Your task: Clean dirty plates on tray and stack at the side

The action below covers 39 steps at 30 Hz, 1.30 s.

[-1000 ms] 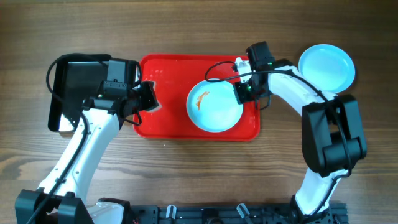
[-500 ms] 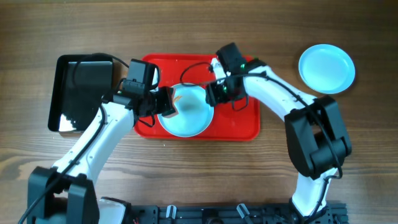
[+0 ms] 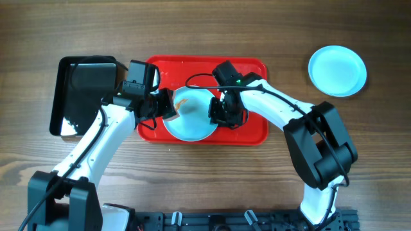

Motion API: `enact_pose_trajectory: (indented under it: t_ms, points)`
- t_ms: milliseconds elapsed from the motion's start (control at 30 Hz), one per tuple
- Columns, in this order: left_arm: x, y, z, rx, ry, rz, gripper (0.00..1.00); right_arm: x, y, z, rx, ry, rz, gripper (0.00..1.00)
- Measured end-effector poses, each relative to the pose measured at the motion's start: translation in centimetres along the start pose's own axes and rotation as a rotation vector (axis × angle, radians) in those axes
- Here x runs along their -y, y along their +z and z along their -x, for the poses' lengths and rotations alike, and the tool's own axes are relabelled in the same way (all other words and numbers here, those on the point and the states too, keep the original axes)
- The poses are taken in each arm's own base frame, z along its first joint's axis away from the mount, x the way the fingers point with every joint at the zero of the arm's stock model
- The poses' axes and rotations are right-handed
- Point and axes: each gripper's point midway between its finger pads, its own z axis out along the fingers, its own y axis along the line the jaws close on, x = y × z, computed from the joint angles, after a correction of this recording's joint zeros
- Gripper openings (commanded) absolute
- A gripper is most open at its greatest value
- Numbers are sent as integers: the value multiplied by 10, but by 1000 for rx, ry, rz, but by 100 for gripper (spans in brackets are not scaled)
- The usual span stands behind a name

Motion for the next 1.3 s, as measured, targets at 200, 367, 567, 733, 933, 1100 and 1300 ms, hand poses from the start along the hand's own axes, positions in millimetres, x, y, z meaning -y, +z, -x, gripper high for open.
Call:
enact_pose_trajectory:
  t_ms: [200, 367, 567, 733, 933, 1100, 1300]
  points:
    - [2, 0, -1, -1, 5, -2, 4, -7, 0, 21, 99, -156, 11, 4]
    - [18, 10, -13, -31, 60, -13, 4, -7, -1, 32, 149, -267, -7, 4]
    - [24, 46, -24, -80, 78, -4, 4, -8, -2, 37, 173, -293, -14, 4]
    - [27, 58, -29, -109, 20, -17, 4, -8, -2, 37, 174, -291, -15, 4]
    - [29, 74, -47, -162, 26, 9, 4, -8, -2, 37, 173, -288, -15, 4]
    - [10, 76, -42, -131, 43, 117, 4, -7, -2, 36, 168, -286, -19, 4]
    - [-20, 68, -28, -61, 99, 298, 4, -6, -2, 35, 165, -285, -21, 4]
